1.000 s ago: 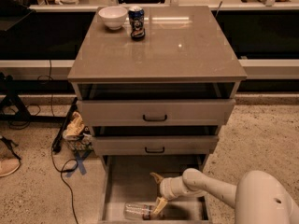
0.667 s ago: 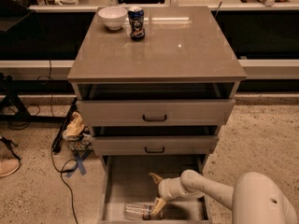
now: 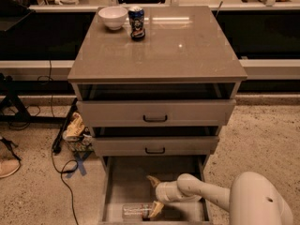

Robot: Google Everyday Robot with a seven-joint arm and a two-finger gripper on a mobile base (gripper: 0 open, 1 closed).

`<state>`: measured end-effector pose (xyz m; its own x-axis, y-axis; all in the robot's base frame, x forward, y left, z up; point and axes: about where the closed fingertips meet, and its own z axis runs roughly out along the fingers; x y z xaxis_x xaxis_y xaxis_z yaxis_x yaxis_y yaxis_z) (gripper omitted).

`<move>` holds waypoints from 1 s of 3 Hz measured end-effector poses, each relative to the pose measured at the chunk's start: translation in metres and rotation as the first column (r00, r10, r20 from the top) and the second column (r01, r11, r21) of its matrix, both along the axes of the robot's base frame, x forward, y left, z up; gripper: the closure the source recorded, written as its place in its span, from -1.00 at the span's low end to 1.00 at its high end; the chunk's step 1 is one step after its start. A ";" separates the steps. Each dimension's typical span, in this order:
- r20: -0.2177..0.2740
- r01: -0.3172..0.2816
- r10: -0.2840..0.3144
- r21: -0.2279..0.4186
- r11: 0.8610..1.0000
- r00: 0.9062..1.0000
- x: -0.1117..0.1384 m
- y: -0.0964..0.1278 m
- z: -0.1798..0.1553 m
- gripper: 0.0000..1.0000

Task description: Pick water bottle from bottom drawer and place on counter

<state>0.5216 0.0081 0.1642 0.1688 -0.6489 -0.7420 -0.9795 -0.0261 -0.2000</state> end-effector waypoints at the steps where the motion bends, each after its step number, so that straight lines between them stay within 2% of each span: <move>1: -0.001 -0.025 0.025 -0.024 0.999 1.000 -0.007 0.010 -0.006 -1.00; 3: -0.018 -0.078 0.077 -0.050 0.996 0.997 -0.017 0.029 -0.013 -1.00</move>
Offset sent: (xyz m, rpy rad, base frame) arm -0.0167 0.0261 -0.0112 -0.0675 0.0023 0.0748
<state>0.5045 0.0375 0.1512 0.2083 -0.6714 -0.7112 -0.9772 -0.1117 -0.1807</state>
